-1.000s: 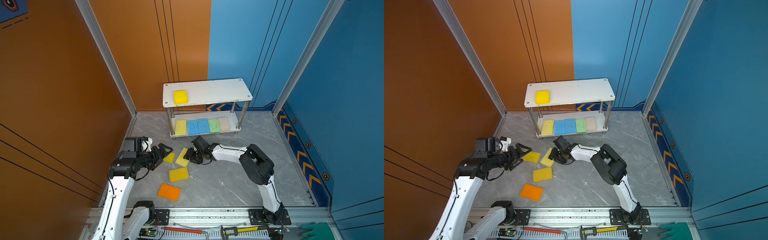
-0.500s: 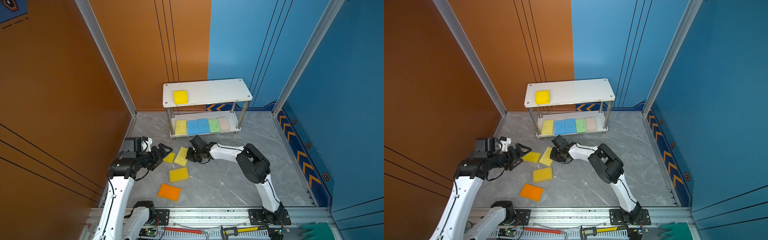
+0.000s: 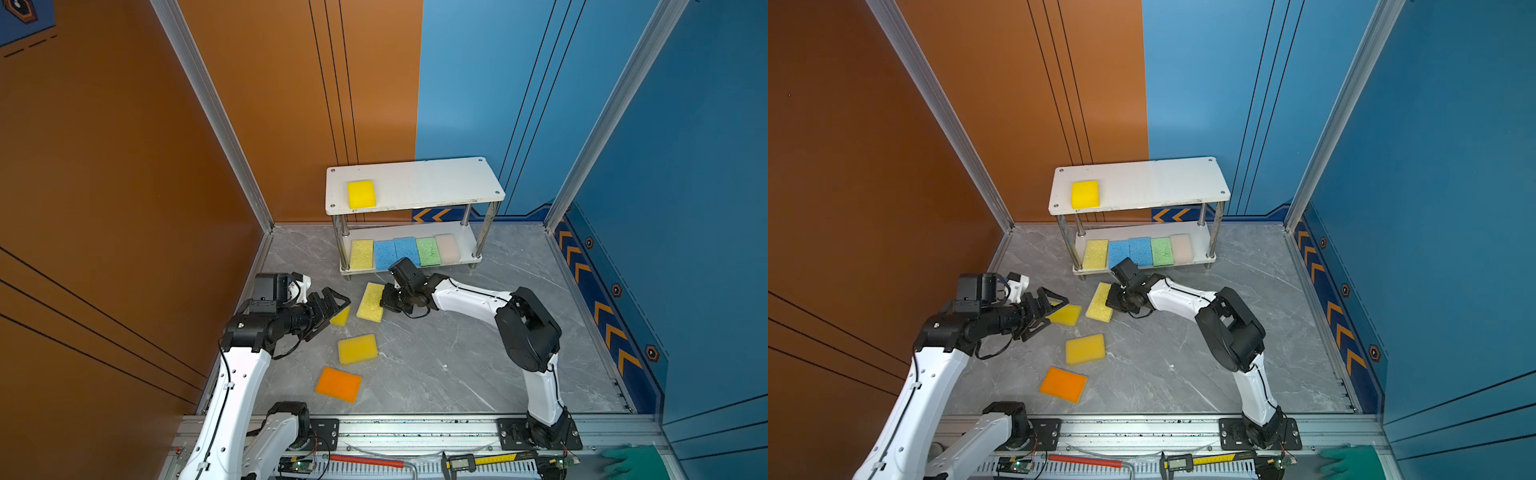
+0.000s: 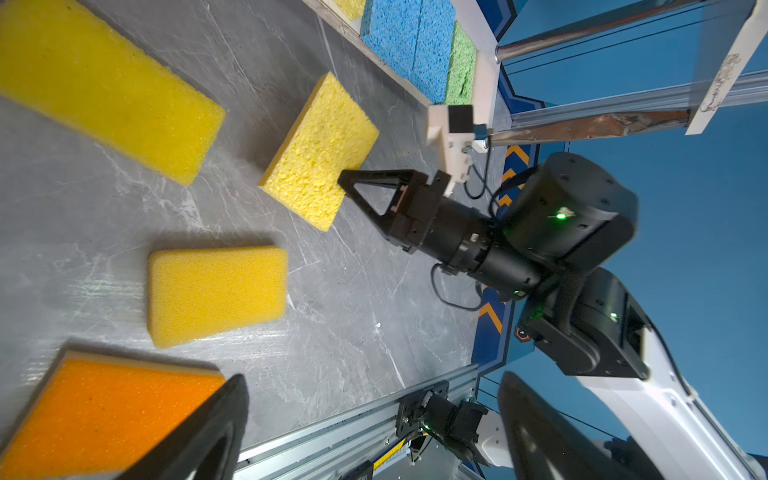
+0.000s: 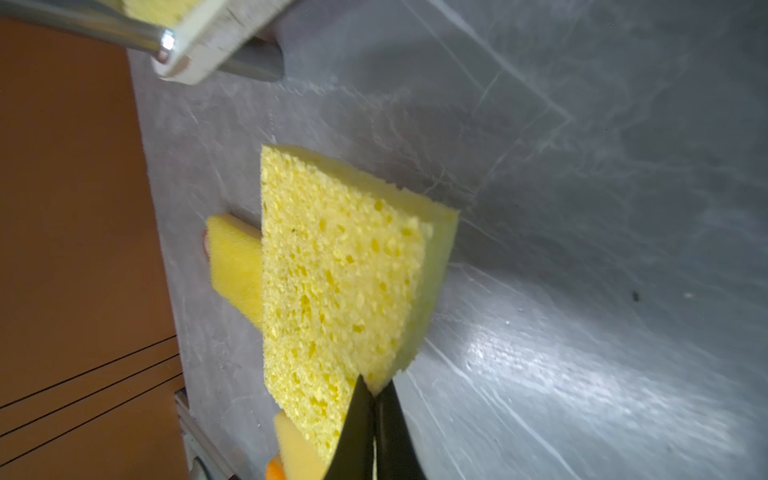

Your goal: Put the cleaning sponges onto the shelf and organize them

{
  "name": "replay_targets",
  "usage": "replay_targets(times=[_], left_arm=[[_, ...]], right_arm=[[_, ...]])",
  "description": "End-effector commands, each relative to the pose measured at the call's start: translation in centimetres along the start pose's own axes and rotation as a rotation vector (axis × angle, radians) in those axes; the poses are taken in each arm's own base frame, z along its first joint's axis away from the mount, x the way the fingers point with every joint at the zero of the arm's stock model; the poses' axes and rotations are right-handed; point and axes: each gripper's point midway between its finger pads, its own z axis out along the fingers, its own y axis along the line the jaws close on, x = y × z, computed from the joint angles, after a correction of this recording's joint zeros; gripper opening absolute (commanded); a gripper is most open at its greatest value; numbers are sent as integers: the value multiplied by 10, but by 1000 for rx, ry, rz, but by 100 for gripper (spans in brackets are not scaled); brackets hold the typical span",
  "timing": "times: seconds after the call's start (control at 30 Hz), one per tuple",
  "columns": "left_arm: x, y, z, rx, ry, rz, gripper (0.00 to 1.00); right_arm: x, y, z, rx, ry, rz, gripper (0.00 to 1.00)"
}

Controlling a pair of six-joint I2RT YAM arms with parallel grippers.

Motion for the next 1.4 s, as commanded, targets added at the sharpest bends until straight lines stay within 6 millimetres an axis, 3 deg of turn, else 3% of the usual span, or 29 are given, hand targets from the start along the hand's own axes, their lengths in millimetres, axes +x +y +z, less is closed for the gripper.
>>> replay_targets(times=[0.0,0.07,0.13,0.17,0.33,0.47,0.63,0.7,1.07,1.2,1.37], left_arm=[[9,-12,5,29,71,66,96],[13,-16,13,44,110,82,96],[9,-36,14,102,121,113,97],[9,-42,17,122,131,120,97],[7,-73,33,213,166,148,96],[1,-97,41,295,155,137,96],[-3,-125,47,404,140,110,91],[-1,-125,54,416,145,86,88],[9,-127,64,393,142,83,49],[10,-126,65,386,134,82,28],[9,-128,65,384,121,88,18]], right_arm=[[-3,7,-42,-45,15,-71,4],[3,14,-63,-97,58,-114,4],[18,25,-86,-160,121,-165,4],[14,22,-100,-177,127,-164,5],[28,37,-158,-280,160,-205,5],[37,45,-185,-317,160,-226,5],[47,51,-200,-336,165,-253,5],[50,51,-203,-333,168,-263,6],[59,56,-219,-352,167,-294,6],[62,56,-222,-351,164,-301,6],[60,59,-228,-358,146,-300,10]])
